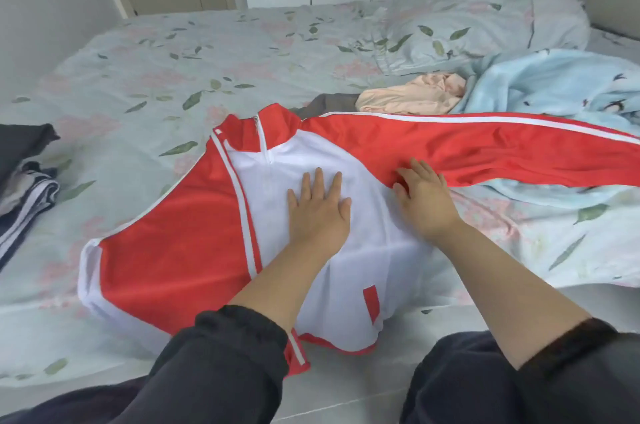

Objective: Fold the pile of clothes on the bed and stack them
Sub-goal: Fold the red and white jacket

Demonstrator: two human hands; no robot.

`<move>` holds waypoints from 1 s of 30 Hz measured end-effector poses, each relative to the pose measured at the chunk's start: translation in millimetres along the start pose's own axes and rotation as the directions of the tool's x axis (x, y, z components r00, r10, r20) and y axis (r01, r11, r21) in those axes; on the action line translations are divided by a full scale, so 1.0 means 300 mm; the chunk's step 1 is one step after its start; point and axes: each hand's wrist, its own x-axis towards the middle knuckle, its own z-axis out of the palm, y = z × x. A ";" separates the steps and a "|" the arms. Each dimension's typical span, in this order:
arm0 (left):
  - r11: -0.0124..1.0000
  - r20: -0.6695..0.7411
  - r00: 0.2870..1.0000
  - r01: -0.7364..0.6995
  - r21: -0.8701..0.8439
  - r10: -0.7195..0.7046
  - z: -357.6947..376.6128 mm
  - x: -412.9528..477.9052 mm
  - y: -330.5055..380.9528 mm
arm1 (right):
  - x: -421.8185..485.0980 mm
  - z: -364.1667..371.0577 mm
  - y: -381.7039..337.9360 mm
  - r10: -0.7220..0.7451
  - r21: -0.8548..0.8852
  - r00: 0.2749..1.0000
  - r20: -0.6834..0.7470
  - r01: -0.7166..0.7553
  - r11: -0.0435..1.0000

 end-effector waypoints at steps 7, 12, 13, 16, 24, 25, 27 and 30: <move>0.967 -0.033 0.967 -0.249 0.043 0.251 0.077 0.086 0.351 | 0.015 -0.191 0.292 0.760 0.798 0.606 -0.236 -0.325 0.507; 0.908 -0.023 0.908 -0.418 0.036 0.419 0.115 0.130 0.386 | 0.030 -0.291 0.511 0.952 0.962 0.301 -0.053 -0.241 0.130; 0.911 -0.022 0.910 -0.413 0.021 0.413 0.120 0.136 0.380 | 0.029 -0.307 0.545 0.958 0.961 0.285 -0.031 -0.256 0.107; 0.915 -0.020 0.915 -0.404 -0.014 0.403 0.129 0.142 0.377 | 0.028 -0.335 0.621 0.943 0.962 0.323 0.076 -0.273 0.016; 0.907 -0.024 0.908 -0.420 -0.043 0.419 0.130 0.148 0.370 | 0.059 -0.351 0.641 0.958 0.899 0.177 -0.224 -0.342 0.273; 0.906 -0.023 0.907 -0.420 -0.052 0.420 0.126 0.148 0.371 | 0.057 -0.359 0.640 0.945 0.847 0.173 -0.278 -0.419 0.326; 0.906 -0.022 0.908 -0.418 -0.065 0.418 0.116 0.145 0.373 | 0.055 -0.373 0.634 0.925 0.769 0.159 -0.344 -0.517 0.375; 0.905 0.019 0.905 -0.424 -0.047 0.425 0.094 0.133 0.368 | 0.064 -0.398 0.604 0.888 0.793 0.223 -0.403 -0.399 0.460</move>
